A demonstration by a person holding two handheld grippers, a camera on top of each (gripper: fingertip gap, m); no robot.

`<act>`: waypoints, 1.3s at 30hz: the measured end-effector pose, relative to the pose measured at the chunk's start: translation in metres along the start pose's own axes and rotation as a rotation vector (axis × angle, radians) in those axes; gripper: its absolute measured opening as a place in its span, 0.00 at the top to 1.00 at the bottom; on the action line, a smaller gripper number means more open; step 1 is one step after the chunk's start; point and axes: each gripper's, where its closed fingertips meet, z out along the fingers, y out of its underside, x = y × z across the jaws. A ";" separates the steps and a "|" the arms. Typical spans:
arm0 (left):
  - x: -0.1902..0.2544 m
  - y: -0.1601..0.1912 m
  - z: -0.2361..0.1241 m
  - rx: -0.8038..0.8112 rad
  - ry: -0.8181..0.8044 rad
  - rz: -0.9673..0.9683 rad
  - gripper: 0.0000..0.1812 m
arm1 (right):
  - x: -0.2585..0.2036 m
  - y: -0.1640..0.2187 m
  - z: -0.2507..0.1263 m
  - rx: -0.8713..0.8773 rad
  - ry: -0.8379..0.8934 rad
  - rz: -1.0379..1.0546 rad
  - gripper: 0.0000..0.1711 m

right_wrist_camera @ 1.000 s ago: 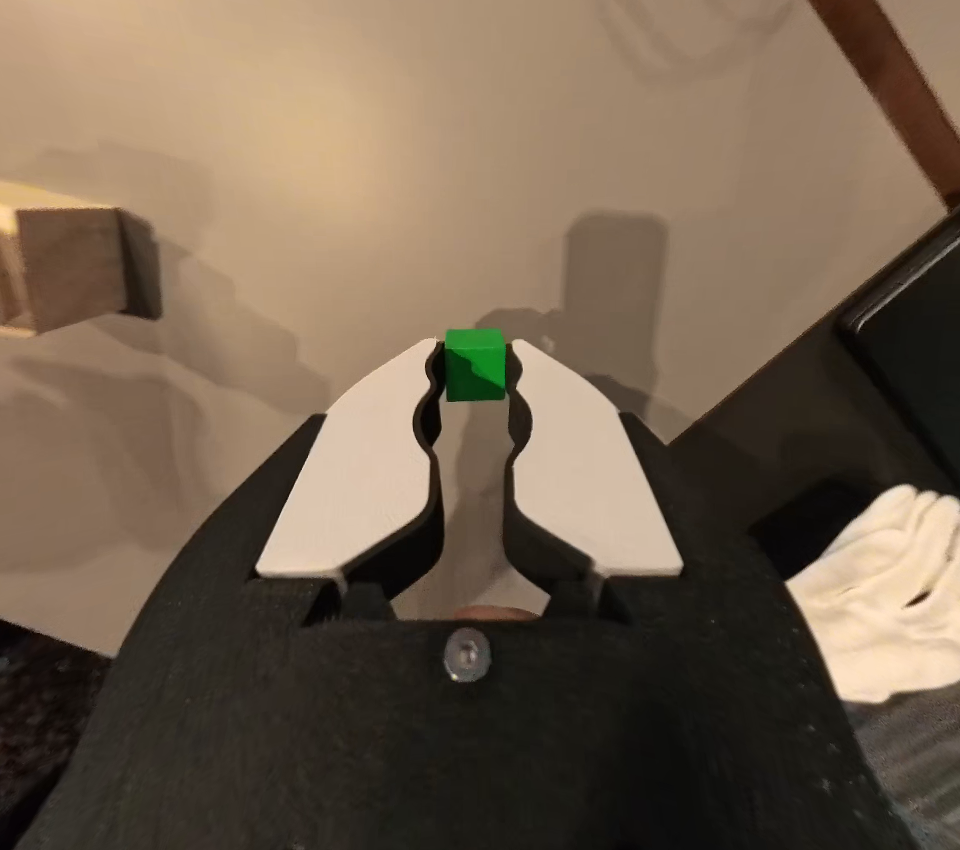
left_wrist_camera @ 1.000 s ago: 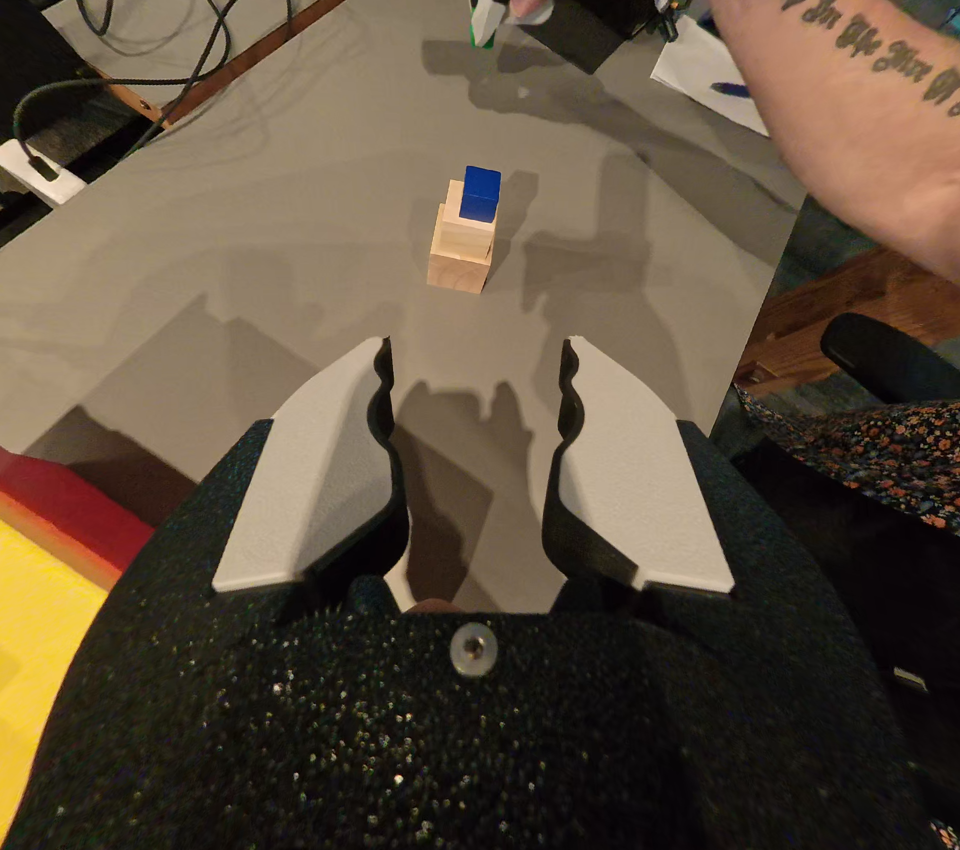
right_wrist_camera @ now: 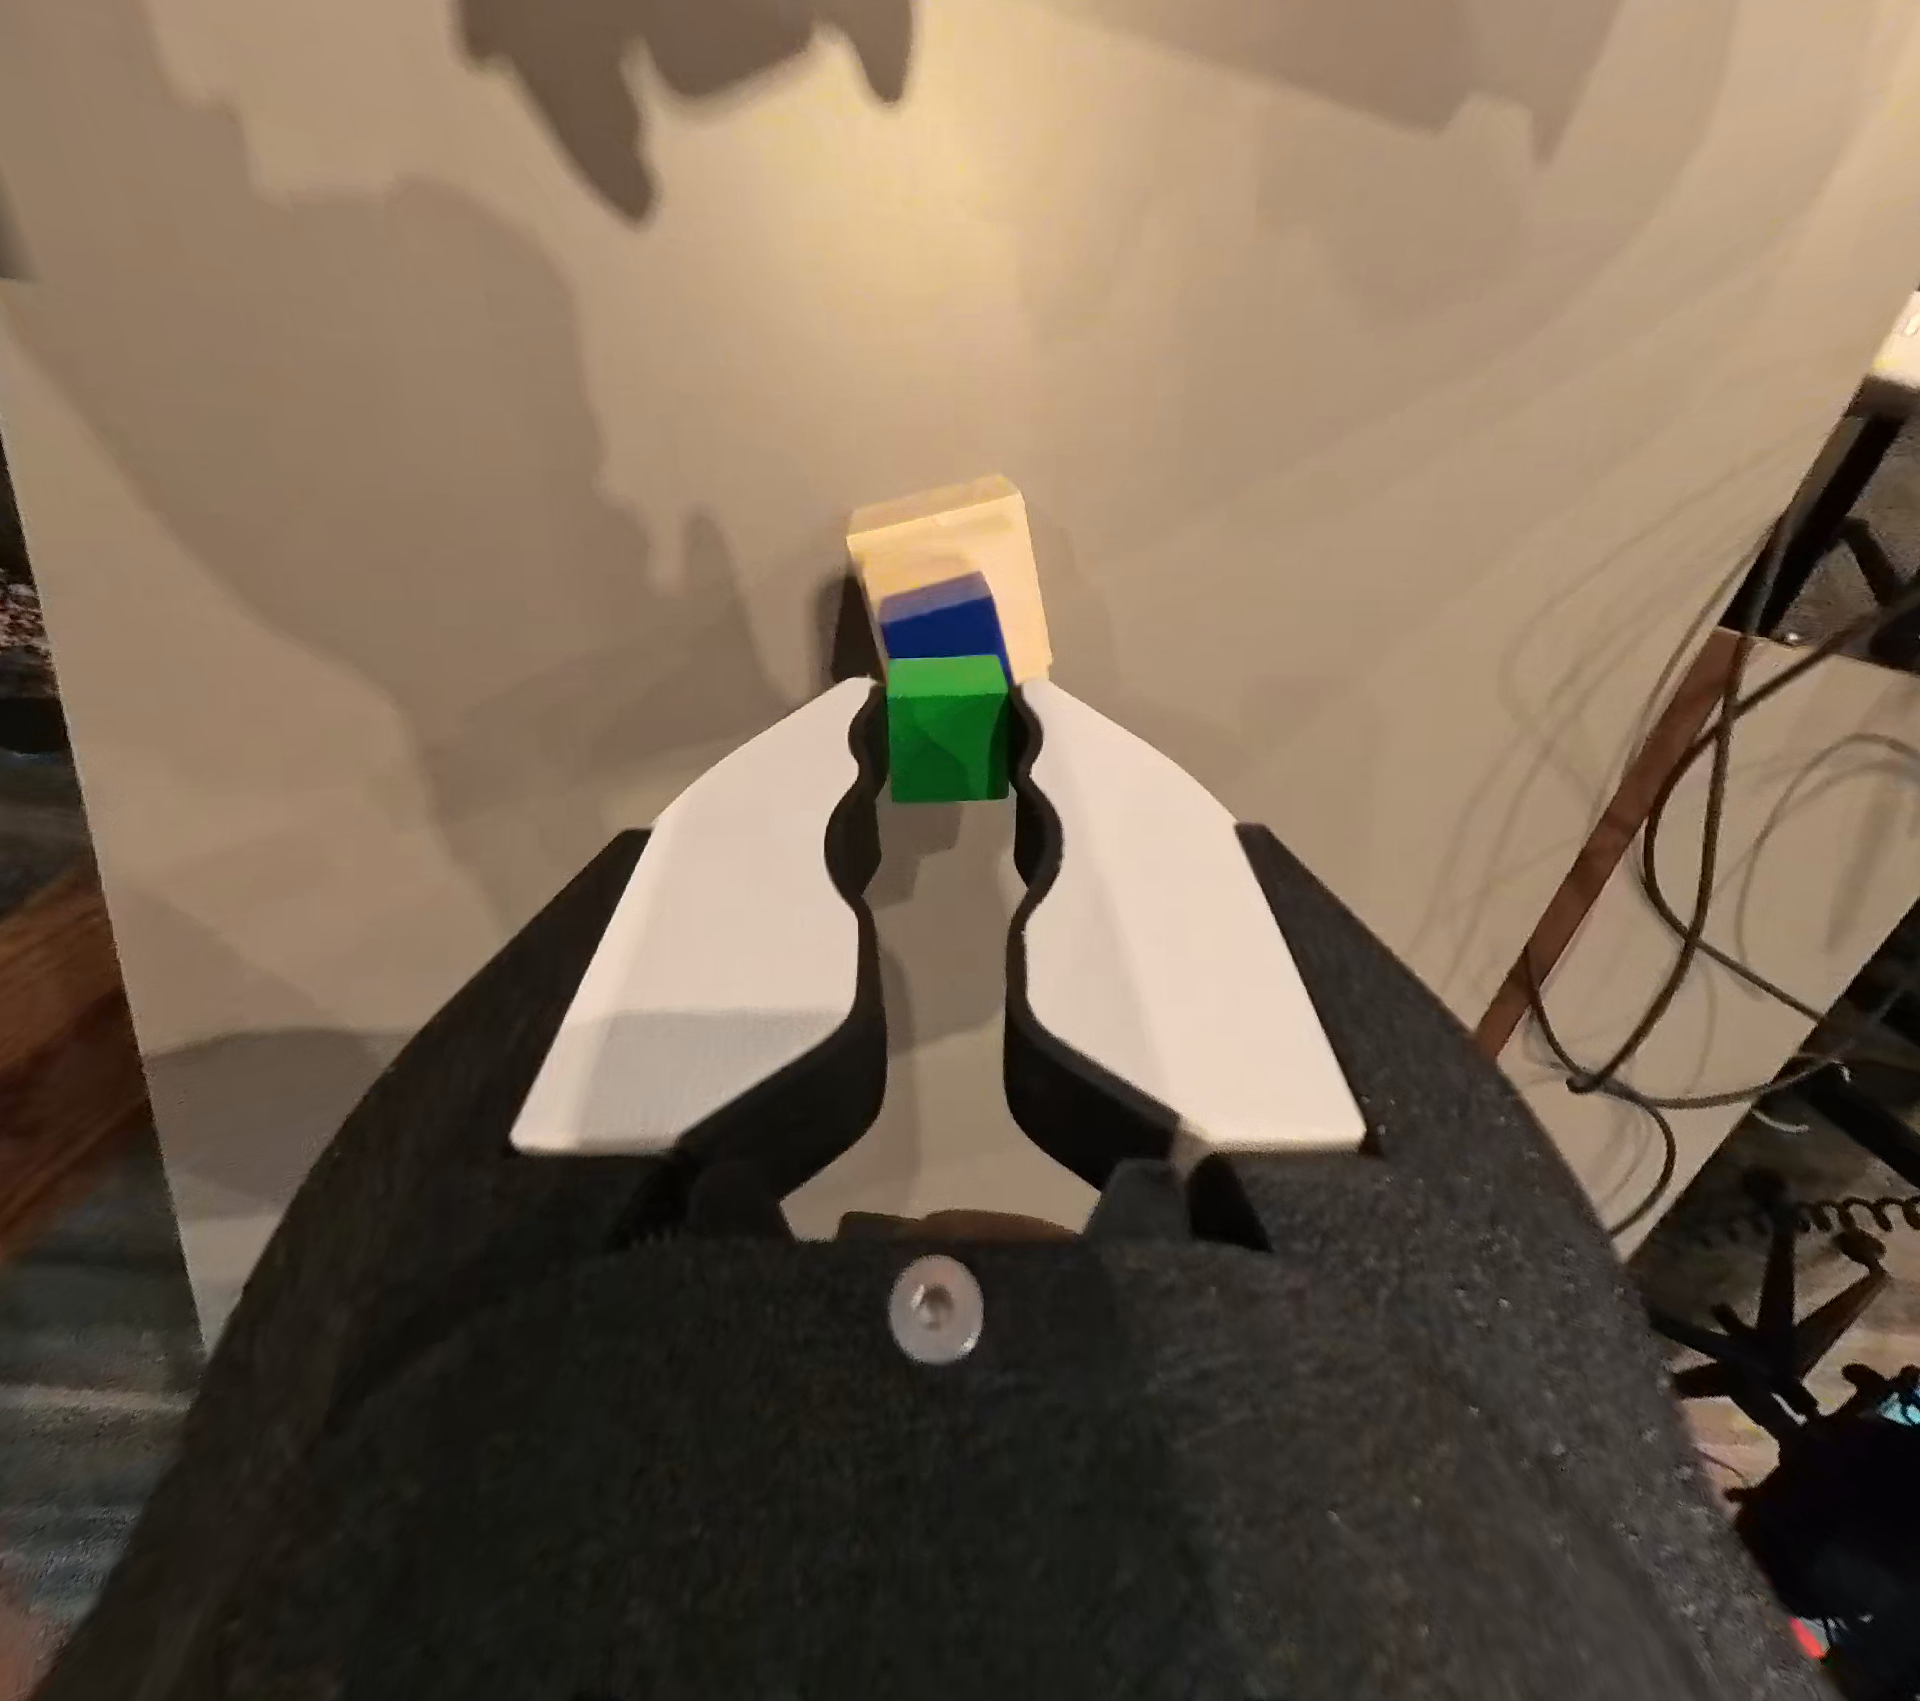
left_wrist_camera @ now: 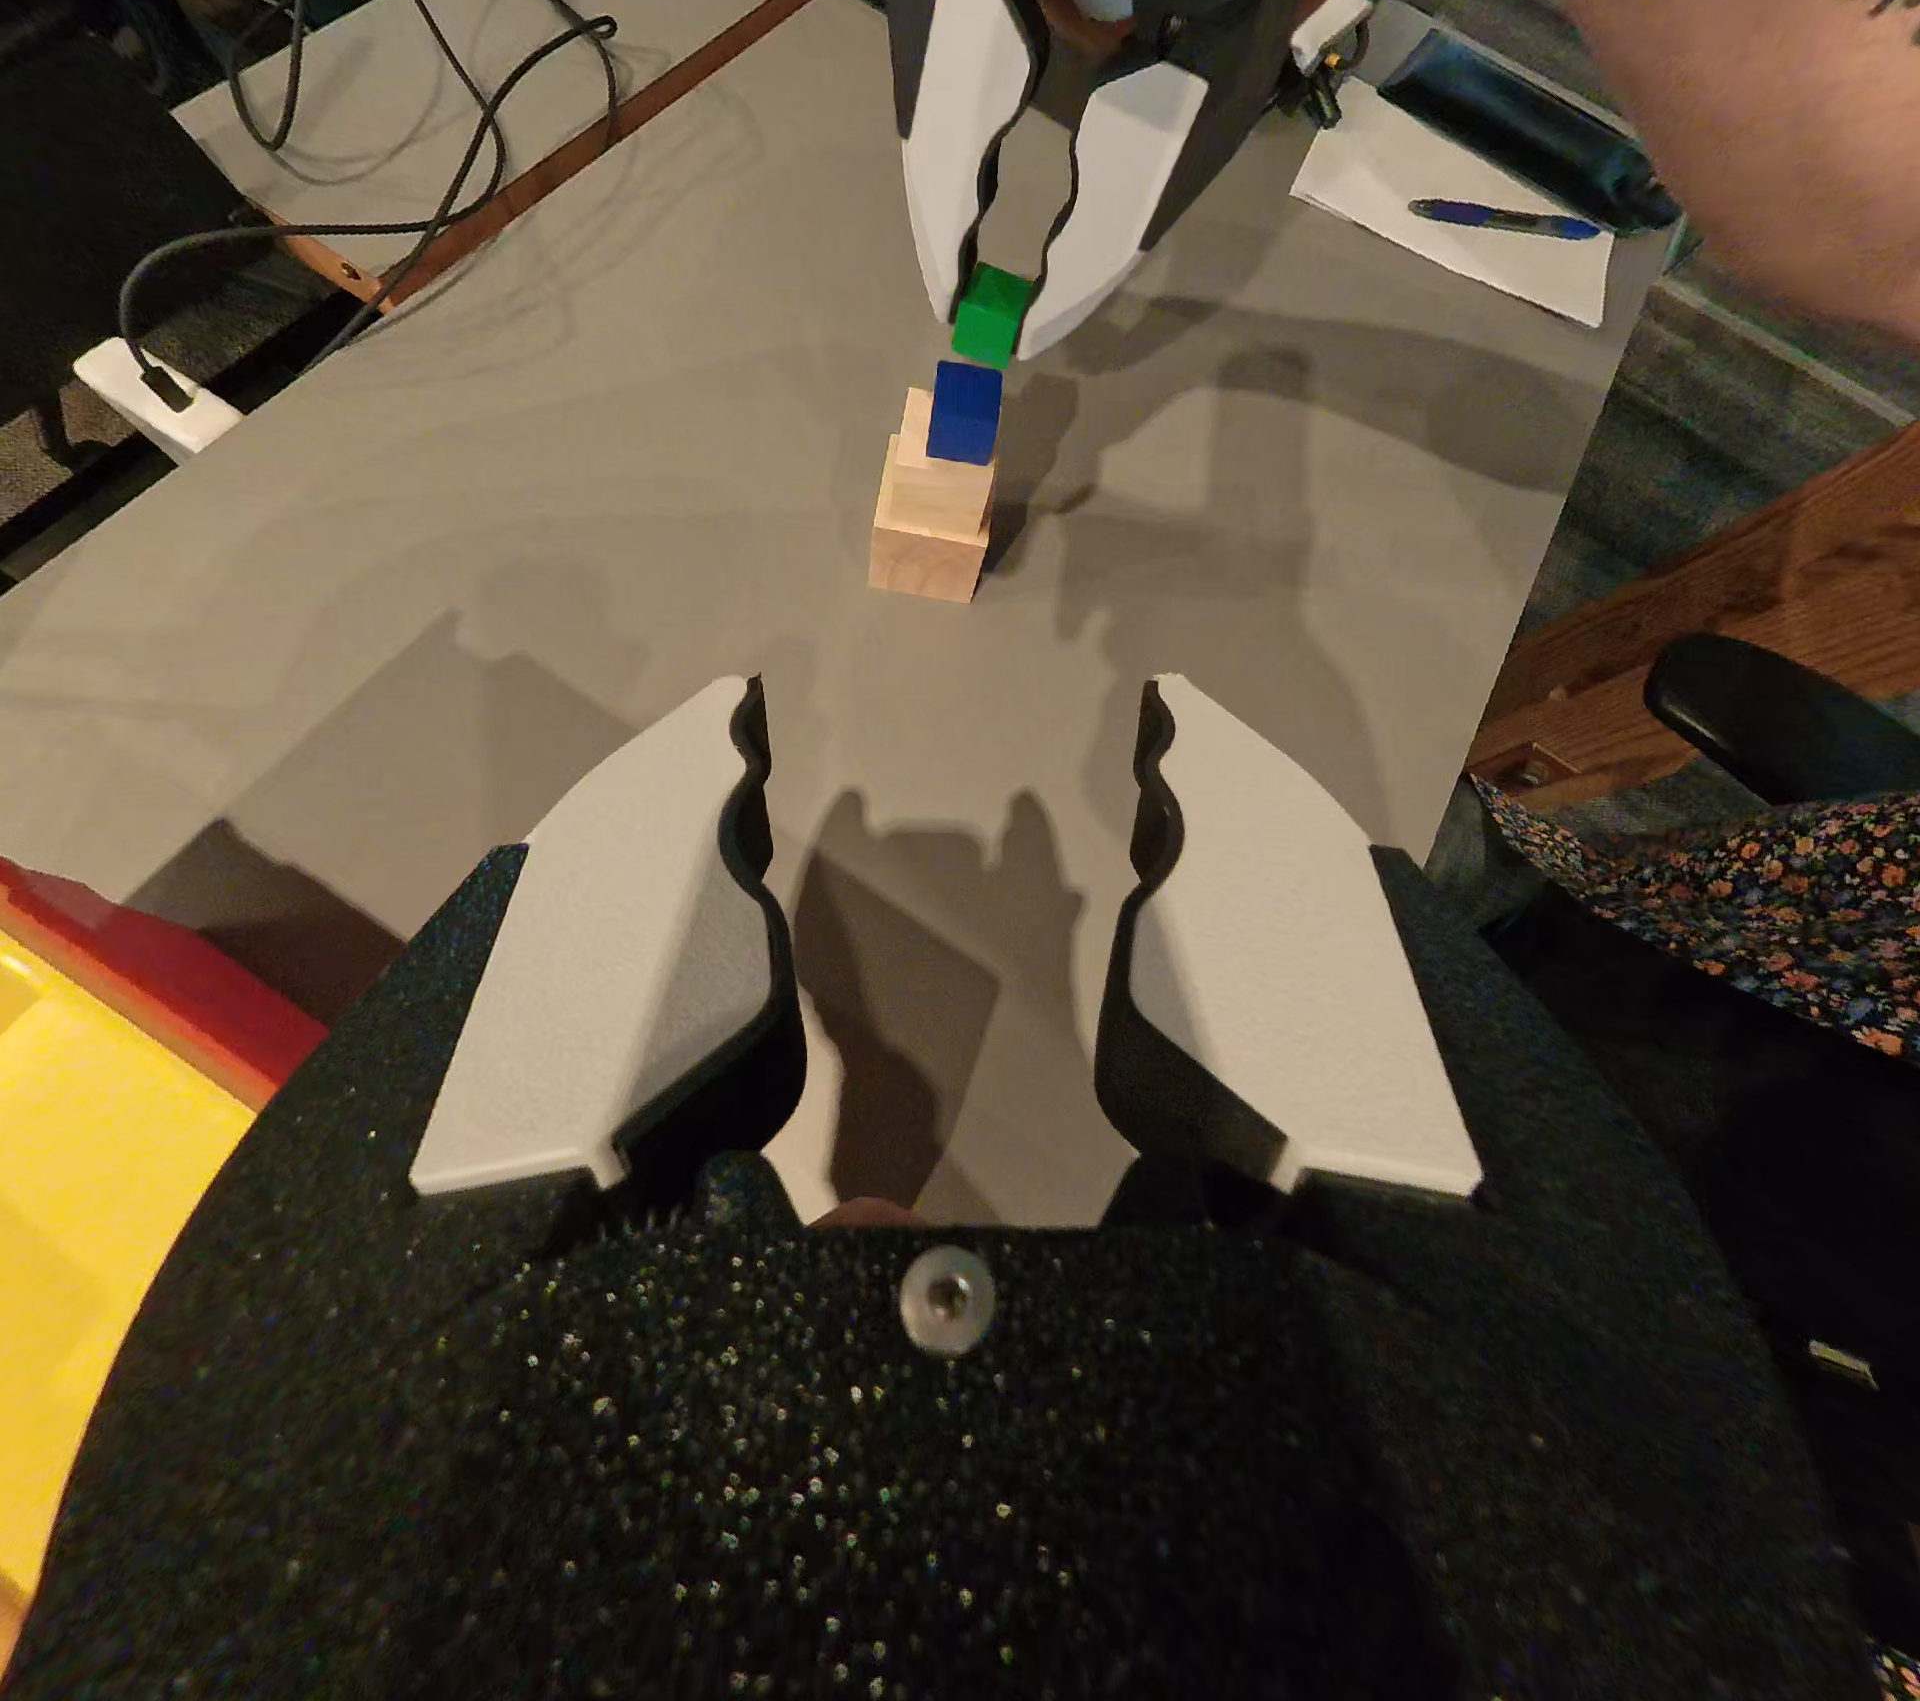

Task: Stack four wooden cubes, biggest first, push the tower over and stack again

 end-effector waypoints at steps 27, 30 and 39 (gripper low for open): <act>0.002 0.003 0.006 -0.020 0.008 0.009 0.63 | -0.002 0.003 0.023 0.001 -0.048 -0.086 0.88; 0.003 0.003 0.007 -0.023 0.011 0.011 0.63 | -0.002 0.004 0.022 0.011 -0.050 -0.094 0.88; 0.003 0.004 0.010 -0.030 0.015 0.011 0.63 | -0.003 0.005 0.022 0.033 -0.066 -0.085 0.88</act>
